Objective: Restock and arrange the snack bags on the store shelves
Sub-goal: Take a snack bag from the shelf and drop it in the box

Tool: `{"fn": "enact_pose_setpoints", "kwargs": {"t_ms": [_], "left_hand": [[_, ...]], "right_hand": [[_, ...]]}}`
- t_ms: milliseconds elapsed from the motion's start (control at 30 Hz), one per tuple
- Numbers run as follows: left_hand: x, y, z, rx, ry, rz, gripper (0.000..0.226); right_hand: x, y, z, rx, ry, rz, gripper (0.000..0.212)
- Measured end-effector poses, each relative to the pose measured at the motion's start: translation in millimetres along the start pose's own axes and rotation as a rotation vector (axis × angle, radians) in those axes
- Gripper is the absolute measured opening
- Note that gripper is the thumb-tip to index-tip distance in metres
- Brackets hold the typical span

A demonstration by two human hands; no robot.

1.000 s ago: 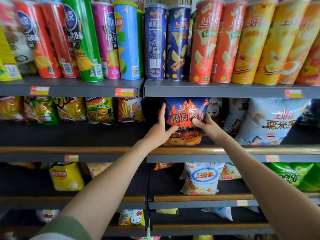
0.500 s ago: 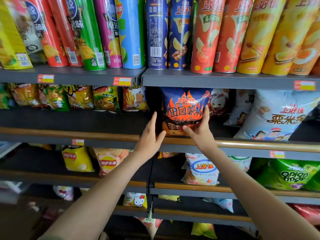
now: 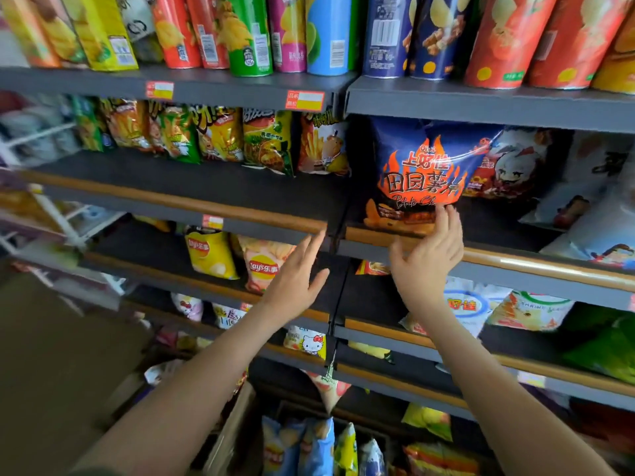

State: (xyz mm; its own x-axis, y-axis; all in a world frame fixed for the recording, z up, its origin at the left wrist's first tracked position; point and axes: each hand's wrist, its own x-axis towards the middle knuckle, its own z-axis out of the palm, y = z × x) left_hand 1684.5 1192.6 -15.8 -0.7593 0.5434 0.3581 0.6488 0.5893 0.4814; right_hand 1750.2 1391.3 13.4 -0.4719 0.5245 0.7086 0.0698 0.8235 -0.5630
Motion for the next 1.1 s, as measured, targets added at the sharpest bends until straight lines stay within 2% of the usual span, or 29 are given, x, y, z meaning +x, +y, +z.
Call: {"fn": "enact_pose_setpoints", "kwargs": {"t_ms": [67,200,267,433,667,767,867,933,1067,1100], "left_hand": [[-13.3,-23.0,-1.0,0.000,-0.016,-0.070,0.067],[-52.8,-87.5,-4.3,0.034,-0.076,-0.165,0.061],[-79.9,-133.5,-7.3,0.072,-0.096,-0.234,0.057],[-170.2,-277.1,-21.4,0.147,-0.166,-0.473,0.051],[-292.5,-479.8,-27.2,0.127,-0.291,-0.724,0.049],[-314.9,-533.5,-13.3,0.140,-0.338,-0.724,0.048],[-332.1,-573.5,22.4,0.096,-0.355,-0.738,0.047],[-343.8,-592.9,50.6,0.001,-0.333,-0.751,0.053],[-354.2,-611.3,85.9,-0.093,-0.310,-0.781,0.057],[-355.5,-612.2,90.8,-0.108,-0.315,-0.788,0.059]], "right_hand": [[-26.1,-15.7,15.6,0.029,-0.020,-0.085,0.069],[-78.5,-49.2,64.1,0.021,-0.382,-0.293,0.060],[-108.8,-65.5,100.9,0.014,-0.629,-0.307,0.062],[-192.1,-114.3,211.9,-0.191,-1.146,-0.340,0.060],[-343.2,-161.9,382.4,-0.337,-1.572,-0.339,0.073],[-407.6,-149.7,440.1,-0.381,-1.693,-0.346,0.082],[-463.3,-130.6,485.1,-0.414,-1.706,-0.482,0.110],[-492.1,-117.2,508.3,-0.494,-1.699,-0.498,0.119],[-522.8,-97.3,536.0,-0.474,-1.689,-0.530,0.093],[-525.8,-94.3,539.1,-0.459,-1.686,-0.527,0.094]]}}
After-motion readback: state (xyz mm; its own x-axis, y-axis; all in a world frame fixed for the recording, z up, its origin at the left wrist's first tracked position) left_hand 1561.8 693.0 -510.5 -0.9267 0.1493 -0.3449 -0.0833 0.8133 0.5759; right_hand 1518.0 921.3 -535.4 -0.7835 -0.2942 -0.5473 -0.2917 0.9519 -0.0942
